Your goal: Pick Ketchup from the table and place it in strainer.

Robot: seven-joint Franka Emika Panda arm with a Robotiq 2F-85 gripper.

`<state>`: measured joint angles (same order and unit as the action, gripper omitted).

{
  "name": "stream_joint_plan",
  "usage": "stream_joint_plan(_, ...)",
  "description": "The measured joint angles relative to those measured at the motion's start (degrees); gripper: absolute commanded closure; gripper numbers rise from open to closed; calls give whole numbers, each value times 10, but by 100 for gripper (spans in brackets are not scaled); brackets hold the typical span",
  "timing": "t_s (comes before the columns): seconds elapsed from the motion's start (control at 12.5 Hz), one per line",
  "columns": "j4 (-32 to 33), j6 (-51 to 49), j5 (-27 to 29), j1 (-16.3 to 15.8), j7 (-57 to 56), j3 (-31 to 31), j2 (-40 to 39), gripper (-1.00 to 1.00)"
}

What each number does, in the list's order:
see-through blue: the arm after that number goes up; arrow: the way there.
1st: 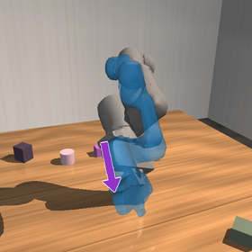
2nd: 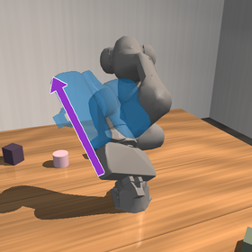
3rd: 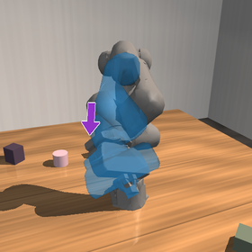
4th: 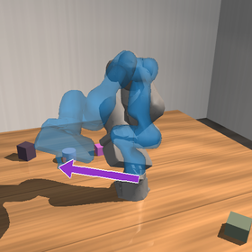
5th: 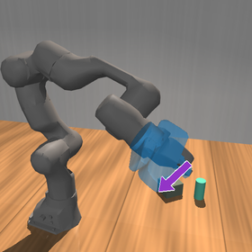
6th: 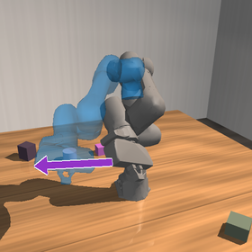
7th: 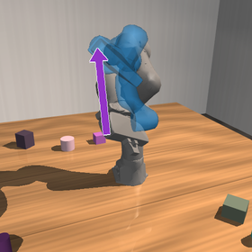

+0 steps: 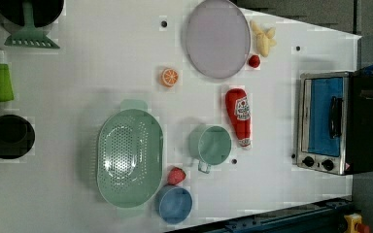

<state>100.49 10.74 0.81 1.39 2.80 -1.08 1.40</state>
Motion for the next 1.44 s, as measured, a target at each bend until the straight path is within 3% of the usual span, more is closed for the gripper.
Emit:
stream_joint_plan(0.24,116,-105,-1,35,0,-26,108,-100)
stream_joint_plan(0.48,113,-83,0,43,-1,-24,143,-100)
stream_joint_plan(0.72,113,-24,2,57,-44,-29,121,-100)
stream_joint_plan(1.44,263,220,1,59,-452,-43,-48,-100)
